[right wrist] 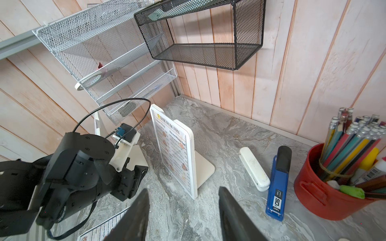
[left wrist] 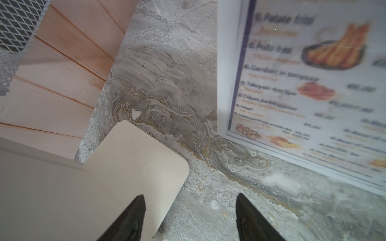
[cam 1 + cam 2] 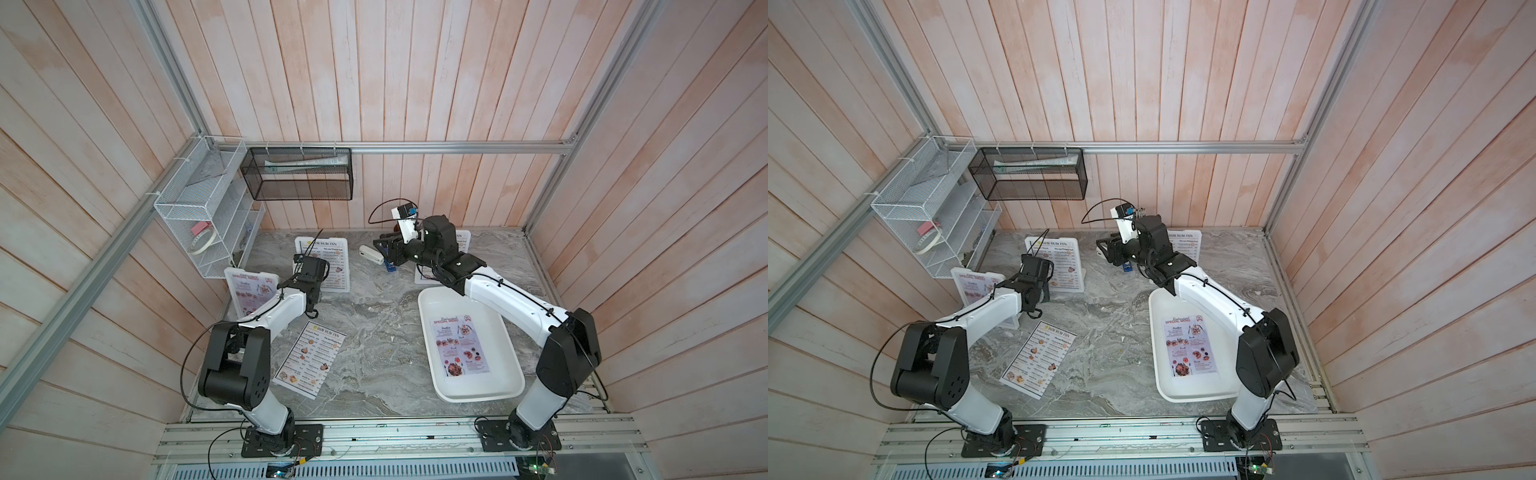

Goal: Replace the menus in the menu holders
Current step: Move the menu holder to the center of the board.

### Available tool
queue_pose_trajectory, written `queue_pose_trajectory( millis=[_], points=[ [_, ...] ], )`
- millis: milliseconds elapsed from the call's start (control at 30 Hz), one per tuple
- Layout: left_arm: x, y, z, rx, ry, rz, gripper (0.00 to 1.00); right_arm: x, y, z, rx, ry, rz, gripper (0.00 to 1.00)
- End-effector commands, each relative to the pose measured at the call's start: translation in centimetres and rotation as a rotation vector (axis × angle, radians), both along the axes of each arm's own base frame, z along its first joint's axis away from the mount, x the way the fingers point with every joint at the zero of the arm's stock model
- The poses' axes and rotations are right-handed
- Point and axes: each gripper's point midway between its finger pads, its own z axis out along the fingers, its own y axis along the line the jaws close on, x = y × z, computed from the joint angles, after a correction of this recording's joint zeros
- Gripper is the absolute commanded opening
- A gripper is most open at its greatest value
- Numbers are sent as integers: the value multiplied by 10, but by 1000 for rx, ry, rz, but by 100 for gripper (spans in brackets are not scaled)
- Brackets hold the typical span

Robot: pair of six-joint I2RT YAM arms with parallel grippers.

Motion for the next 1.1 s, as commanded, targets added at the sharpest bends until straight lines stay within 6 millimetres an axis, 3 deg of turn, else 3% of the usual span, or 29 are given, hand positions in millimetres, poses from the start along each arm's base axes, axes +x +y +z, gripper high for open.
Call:
queue_pose_trajectory(
  millis=[0, 367, 467, 633, 733, 833, 1067],
  points=[
    [8, 6, 7, -24, -30, 2, 70, -4, -7, 12, 22, -20, -18, 54],
    [19, 12, 16, -46, -56, -6, 71, -6, -10, 10, 19, -13, -26, 54],
    [19, 0, 24, -117, -72, -38, 71, -6, -12, 6, 5, -9, -31, 55],
    [14, -49, 63, -344, -169, -165, 73, 4, -11, -23, -16, 58, -6, 55],
    [4, -73, 81, -417, -182, -213, 75, 1, 4, -39, -23, 58, 77, 56],
    [-11, -87, 83, -478, -147, -215, 75, 5, 19, -54, -44, 51, 130, 57],
    [-63, -102, 57, -609, -78, -208, 75, 35, 53, -84, -38, 87, 163, 59]
  ],
)
